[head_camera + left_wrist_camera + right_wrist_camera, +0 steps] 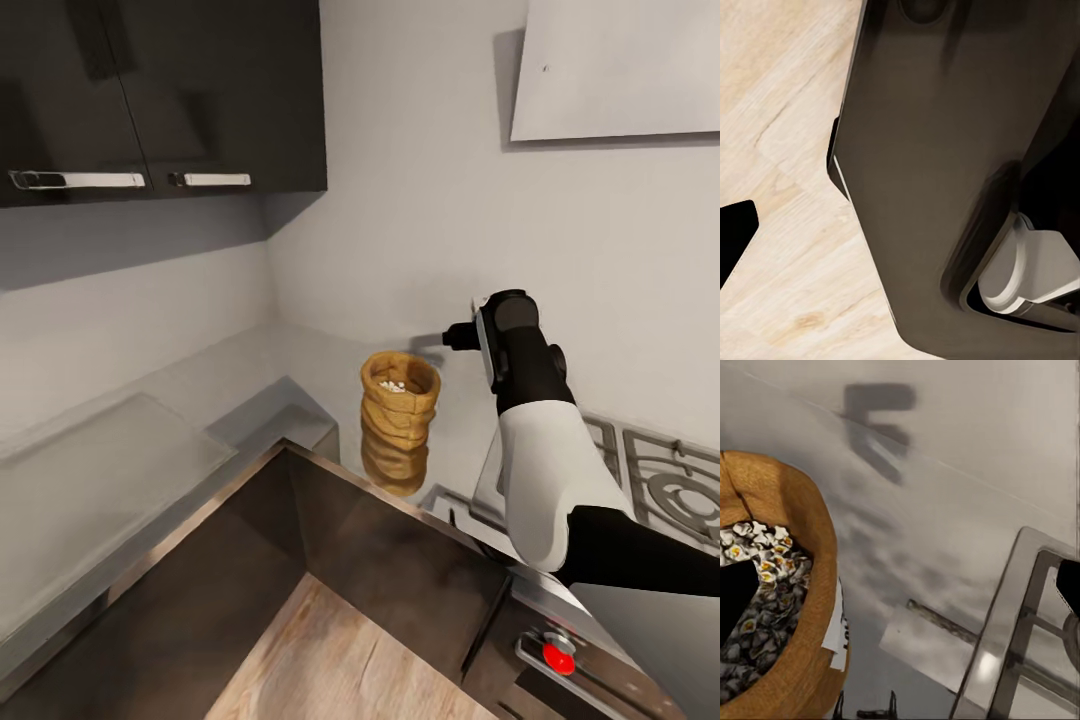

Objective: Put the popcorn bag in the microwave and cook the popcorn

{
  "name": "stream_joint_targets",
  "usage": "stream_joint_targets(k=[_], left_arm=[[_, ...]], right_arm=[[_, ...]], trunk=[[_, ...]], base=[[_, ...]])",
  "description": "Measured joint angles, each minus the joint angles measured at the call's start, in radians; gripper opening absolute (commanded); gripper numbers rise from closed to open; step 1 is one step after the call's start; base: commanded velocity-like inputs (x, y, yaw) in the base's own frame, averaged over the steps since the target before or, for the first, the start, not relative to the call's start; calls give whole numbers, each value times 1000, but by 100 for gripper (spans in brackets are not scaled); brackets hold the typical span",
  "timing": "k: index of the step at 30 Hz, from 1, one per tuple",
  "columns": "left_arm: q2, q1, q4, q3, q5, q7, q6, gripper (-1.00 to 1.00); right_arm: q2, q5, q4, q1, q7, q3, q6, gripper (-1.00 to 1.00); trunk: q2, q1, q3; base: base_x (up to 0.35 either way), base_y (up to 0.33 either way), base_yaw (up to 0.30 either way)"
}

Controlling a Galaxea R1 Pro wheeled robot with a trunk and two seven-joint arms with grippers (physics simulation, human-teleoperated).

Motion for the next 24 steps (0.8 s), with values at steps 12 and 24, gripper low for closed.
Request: stream_joint_targets(k=[12,24], left_arm=[[0,-1,0,0,0,0,0,100],[1,-1,0,-2,-2,0,0,100]], right_arm=[[0,-2,46,0,-26,1,0,100],[0,-5,155,0,-26,1,0,100]], trunk=[[0,0,0],[0,0,0]], base=[[10,7,0],[60,51,0]])
